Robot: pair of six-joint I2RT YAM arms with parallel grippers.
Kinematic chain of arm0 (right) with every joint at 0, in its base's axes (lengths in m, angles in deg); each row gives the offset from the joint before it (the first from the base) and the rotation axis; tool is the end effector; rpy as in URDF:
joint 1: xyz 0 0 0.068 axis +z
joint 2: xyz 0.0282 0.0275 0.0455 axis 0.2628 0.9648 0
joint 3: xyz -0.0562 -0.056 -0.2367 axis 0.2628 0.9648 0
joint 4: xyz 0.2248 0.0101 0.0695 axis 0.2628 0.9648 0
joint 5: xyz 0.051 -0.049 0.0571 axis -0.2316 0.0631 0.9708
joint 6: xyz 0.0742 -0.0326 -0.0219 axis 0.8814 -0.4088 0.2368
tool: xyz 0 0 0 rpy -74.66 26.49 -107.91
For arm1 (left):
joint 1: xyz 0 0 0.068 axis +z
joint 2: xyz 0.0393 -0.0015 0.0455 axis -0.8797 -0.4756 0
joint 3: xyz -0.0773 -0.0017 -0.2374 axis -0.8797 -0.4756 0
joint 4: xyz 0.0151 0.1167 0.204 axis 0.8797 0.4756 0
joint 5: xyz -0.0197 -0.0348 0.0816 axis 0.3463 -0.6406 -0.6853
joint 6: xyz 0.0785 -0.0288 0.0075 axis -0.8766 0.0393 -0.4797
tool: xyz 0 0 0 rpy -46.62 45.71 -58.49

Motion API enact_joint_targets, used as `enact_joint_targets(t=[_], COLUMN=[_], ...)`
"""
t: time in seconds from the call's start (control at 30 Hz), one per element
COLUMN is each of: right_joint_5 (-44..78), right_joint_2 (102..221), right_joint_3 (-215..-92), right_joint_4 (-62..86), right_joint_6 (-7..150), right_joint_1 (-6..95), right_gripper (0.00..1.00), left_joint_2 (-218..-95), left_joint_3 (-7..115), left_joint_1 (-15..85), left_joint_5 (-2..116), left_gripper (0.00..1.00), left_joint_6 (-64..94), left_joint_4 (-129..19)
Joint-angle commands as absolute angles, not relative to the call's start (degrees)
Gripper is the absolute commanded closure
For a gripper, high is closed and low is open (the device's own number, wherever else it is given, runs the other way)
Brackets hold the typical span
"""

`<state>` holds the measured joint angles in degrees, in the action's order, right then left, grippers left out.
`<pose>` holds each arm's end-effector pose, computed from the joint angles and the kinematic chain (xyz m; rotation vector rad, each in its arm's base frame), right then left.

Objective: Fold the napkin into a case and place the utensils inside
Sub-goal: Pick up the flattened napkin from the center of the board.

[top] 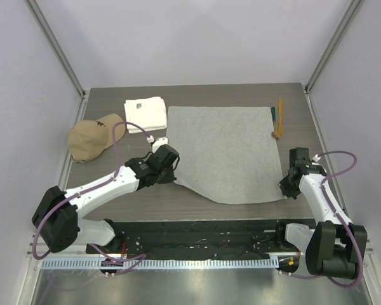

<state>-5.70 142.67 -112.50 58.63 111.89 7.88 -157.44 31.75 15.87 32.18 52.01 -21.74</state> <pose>0.1620 -0.0401 0.1381 1.3197 2.4676 -0.2228 0.1973 -0.1723 0.1833 -0.1744 2.5270 -0.2954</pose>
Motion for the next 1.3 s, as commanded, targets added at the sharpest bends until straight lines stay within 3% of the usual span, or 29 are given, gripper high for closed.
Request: enact_joint_targets(t=[0.0, 0.53, 0.57, 0.6, 0.9, 1.07, 1.23, 1.27], right_joint_5=[-2.4, 1.1, 1.5, 1.5, 0.2, -3.7, -6.7, -7.3], right_joint_2=[138.4, 145.6, 147.3, 148.5, 148.9, 146.8, 144.2, 144.0], right_joint_3=[-114.6, -116.0, -115.8, -116.1, -113.8, -112.8, -113.4, -113.9], right_joint_4=[56.1, 49.3, 49.1, 49.2, 52.3, 55.6, 59.2, 60.2], right_joint_6=[108.5, 106.0, 105.8, 105.6, 108.0, 110.1, 113.7, 114.5], right_joint_1=[7.7, 7.7, 7.6, 7.6, 7.6, 7.6, 7.6, 7.6], right_gripper=[0.99, 0.97, 0.83, 0.77, 0.55, 0.5, 0.28, 0.28], left_joint_2=[-153.9, -153.5, -153.7, -153.9, -155.3, -155.3, -155.3, -155.3], left_joint_3=[33.5, 32.5, 32.3, 32.3, 32.0, 31.5, 31.3, 31.2], left_joint_1=[15.9, 15.9, 16.0, 16.0, 16.0, 15.9, 16.0, 16.0], left_joint_5=[29.6, 30.8, 31.2, 31.3, 32.6, 32.9, 32.7, 32.6], left_gripper=[1.0, 1.0, 1.0, 1.0, 1.0, 1.0, 1.0, 1.0], left_joint_6=[50.5, 49.9, 49.9, 50.1, 49.9, 49.8, 49.6, 49.5], left_joint_4=[-21.2, -22.8, -23.0, -23.2, -25.2, -25.8, -26.1, -26.1])
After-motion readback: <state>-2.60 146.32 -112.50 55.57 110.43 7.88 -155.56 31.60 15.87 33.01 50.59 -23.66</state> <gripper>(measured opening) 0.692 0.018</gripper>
